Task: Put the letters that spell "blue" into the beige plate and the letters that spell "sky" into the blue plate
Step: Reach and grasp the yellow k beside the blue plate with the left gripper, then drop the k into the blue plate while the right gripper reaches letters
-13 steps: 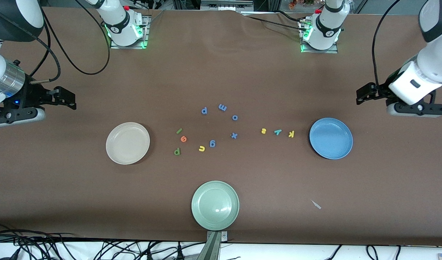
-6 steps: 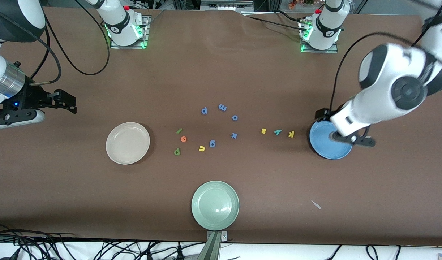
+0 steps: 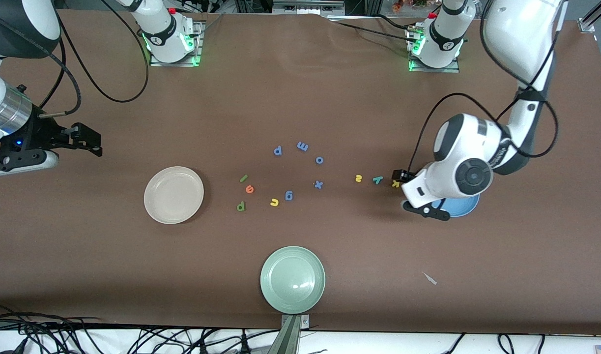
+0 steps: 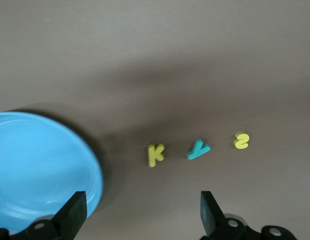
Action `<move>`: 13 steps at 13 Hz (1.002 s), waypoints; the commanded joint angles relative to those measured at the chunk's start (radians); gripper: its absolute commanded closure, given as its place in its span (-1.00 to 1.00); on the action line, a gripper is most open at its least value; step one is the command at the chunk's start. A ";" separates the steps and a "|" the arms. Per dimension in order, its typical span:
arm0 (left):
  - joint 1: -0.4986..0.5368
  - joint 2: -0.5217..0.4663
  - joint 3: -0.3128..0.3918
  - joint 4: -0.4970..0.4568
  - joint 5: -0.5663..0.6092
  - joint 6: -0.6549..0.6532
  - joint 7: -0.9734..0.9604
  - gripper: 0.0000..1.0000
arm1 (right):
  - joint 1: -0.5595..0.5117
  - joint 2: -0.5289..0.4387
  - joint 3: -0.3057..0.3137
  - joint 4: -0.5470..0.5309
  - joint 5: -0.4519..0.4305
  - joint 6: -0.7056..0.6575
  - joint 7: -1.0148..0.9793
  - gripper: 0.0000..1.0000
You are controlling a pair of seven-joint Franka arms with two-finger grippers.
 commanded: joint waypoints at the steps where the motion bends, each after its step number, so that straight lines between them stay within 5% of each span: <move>1: -0.021 0.033 0.002 -0.050 0.030 0.094 0.011 -1.00 | -0.006 0.019 0.003 -0.002 0.008 0.018 -0.007 -1.00; 6: -0.015 0.030 0.002 -0.173 0.080 0.224 0.013 -0.94 | 0.015 0.120 0.007 0.000 -0.043 0.029 0.003 -1.00; 13: -0.016 0.037 0.002 -0.236 0.080 0.310 0.013 -0.23 | 0.088 0.168 0.012 -0.035 -0.052 0.037 -0.015 -1.00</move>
